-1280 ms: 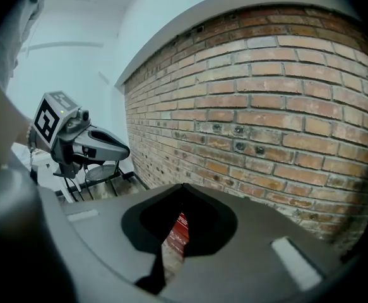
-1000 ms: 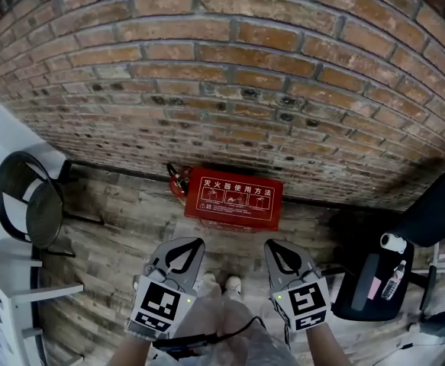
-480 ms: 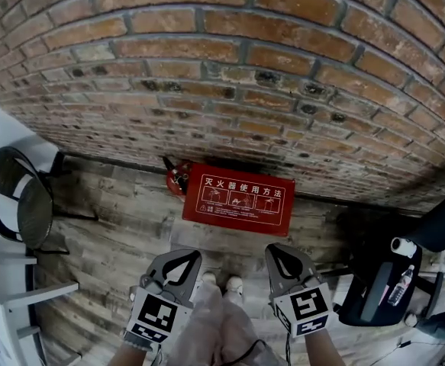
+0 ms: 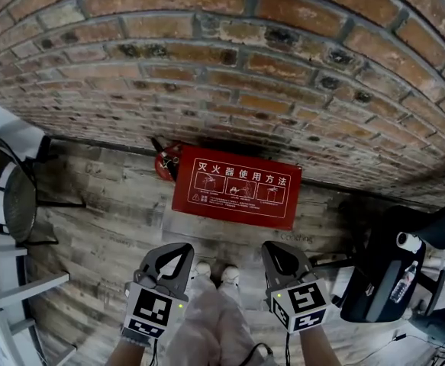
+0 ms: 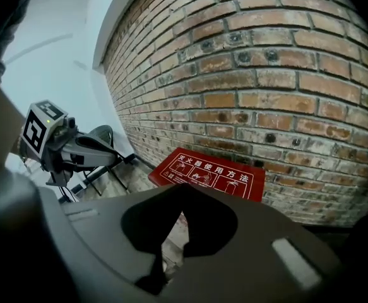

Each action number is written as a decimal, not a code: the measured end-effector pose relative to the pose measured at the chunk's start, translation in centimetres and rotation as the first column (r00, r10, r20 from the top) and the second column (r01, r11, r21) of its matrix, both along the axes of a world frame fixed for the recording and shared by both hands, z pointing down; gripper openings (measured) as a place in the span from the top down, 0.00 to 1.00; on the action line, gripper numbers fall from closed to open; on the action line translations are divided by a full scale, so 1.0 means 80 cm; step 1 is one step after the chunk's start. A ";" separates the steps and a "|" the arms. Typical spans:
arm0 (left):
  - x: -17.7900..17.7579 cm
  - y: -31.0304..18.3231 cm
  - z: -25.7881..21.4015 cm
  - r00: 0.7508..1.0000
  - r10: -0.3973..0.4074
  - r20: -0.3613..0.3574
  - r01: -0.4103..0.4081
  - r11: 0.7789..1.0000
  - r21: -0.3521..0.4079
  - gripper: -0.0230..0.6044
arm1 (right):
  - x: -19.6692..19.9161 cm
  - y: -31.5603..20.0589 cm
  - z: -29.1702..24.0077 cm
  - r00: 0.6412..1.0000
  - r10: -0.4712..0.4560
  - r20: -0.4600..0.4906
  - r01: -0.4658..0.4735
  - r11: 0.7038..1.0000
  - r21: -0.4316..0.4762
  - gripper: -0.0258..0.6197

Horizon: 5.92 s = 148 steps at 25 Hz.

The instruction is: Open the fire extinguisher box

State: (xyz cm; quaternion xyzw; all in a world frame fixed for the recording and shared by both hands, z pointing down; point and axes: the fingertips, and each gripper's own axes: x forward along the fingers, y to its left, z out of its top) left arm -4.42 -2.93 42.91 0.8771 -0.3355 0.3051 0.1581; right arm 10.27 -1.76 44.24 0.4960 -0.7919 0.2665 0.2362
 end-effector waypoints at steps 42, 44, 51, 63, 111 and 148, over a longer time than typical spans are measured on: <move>0.031 -0.018 0.246 0.999 -0.006 0.049 0.014 0.986 -0.168 0.96 | -0.023 -0.034 0.218 0.830 0.296 0.473 -0.144 0.933 -0.330 0.62; 0.032 -0.020 0.249 0.999 -0.006 0.047 0.014 0.985 -0.170 0.96 | -0.023 -0.034 0.216 0.809 0.306 0.501 -0.144 0.931 -0.336 0.62; 0.036 -0.020 0.259 0.999 -0.002 0.040 0.009 0.983 -0.183 0.96 | -0.022 -0.034 0.208 0.765 0.332 0.552 -0.153 0.926 -0.345 0.63; 0.042 -0.023 0.266 0.999 0.006 0.033 0.000 0.982 -0.187 0.96 | -0.024 -0.032 0.193 0.763 0.315 0.565 -0.143 0.934 -0.329 0.65; 0.069 -0.025 0.269 1.000 0.014 0.018 -0.010 0.980 -0.198 0.96 | -0.014 -0.039 0.121 0.793 0.228 0.565 -0.120 0.968 -0.222 0.75; 0.073 -0.023 0.264 1.000 -0.009 0.009 0.011 0.976 -0.219 0.96 | 0.028 -0.150 -0.009 0.754 0.230 0.615 -0.265 0.964 -0.035 0.96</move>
